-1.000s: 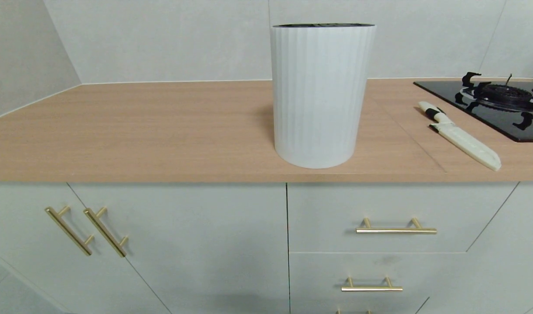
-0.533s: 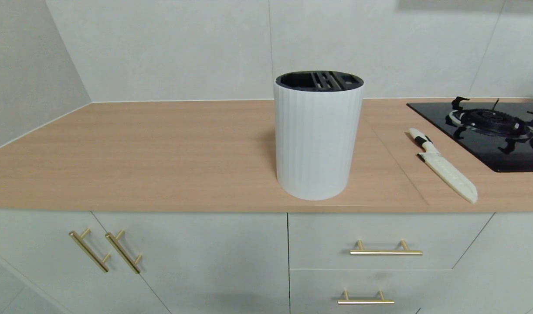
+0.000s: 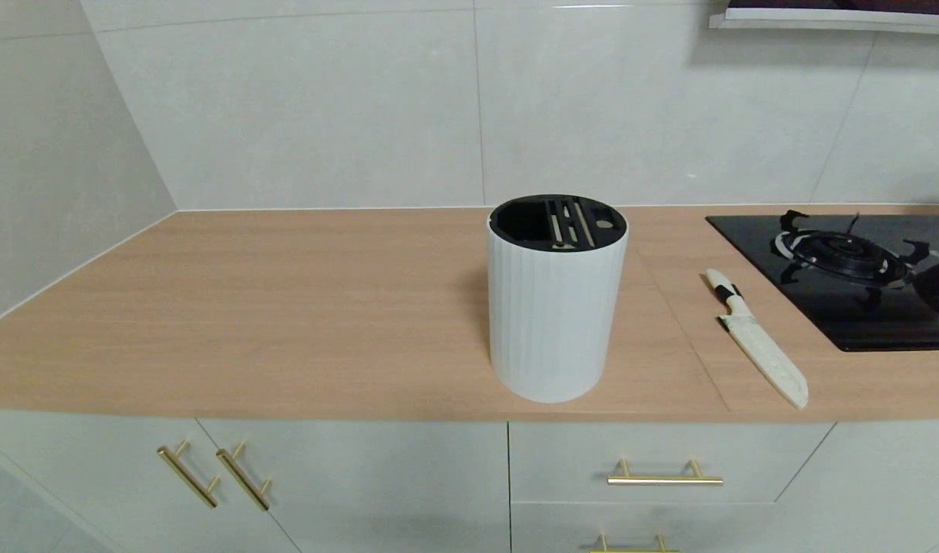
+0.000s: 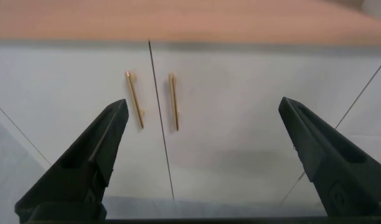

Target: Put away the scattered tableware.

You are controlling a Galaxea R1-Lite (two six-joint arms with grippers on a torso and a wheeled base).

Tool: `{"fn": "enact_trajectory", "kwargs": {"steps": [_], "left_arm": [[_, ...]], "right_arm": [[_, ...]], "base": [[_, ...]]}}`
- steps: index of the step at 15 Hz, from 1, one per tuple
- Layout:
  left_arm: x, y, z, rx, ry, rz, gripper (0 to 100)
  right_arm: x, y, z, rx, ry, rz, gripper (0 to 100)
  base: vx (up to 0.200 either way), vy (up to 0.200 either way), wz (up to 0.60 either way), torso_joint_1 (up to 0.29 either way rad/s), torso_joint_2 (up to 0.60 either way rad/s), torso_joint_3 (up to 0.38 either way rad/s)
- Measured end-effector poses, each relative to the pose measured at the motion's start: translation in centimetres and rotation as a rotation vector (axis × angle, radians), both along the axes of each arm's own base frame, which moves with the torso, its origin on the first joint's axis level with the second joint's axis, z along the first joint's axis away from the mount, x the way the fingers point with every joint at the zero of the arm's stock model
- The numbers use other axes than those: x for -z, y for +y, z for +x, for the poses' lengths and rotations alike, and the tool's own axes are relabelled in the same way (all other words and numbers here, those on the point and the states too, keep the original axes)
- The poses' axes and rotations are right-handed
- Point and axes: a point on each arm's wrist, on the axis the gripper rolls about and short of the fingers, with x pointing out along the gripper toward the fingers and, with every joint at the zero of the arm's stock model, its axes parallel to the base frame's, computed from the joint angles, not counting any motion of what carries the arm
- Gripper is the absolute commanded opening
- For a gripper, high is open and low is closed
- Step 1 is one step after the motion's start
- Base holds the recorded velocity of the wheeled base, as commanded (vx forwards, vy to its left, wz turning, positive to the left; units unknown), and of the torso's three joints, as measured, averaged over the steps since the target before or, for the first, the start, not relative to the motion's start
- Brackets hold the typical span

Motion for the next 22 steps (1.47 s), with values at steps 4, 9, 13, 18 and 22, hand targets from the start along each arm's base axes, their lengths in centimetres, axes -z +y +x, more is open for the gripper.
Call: {"fn": "enact_trajectory", "kwargs": {"steps": [4, 9, 13, 18, 22], "left_arm": [[0.0, 0.0, 0.0, 0.0, 0.0, 0.0, 100], [0.0, 0.0, 0.0, 0.001, 0.0, 0.0, 100], [-0.02, 0.0, 0.0, 0.0, -0.001, 0.0, 100], [0.0, 0.0, 0.0, 0.001, 0.0, 0.0, 100], [0.0, 0.0, 0.0, -0.001, 0.0, 0.0, 100]], "right_arm": [[0.0, 0.0, 0.0, 0.0, 0.0, 0.0, 100], [0.0, 0.0, 0.0, 0.0, 0.0, 0.0, 100], [0.0, 0.0, 0.0, 0.0, 0.0, 0.0, 100], [0.0, 0.0, 0.0, 0.0, 0.0, 0.0, 100], [0.0, -0.01, 0.0, 0.003, 0.0, 0.0, 100]], "base": [[0.0, 0.0, 0.0, 0.235, -0.52, -0.287], [0.0, 0.0, 0.0, 0.262, -0.56, -0.298], [0.0, 0.0, 0.0, 0.27, -0.56, -0.294], [0.0, 0.0, 0.0, 0.058, -0.12, -0.058], [0.0, 0.0, 0.0, 0.0, 0.0, 0.0]]}}
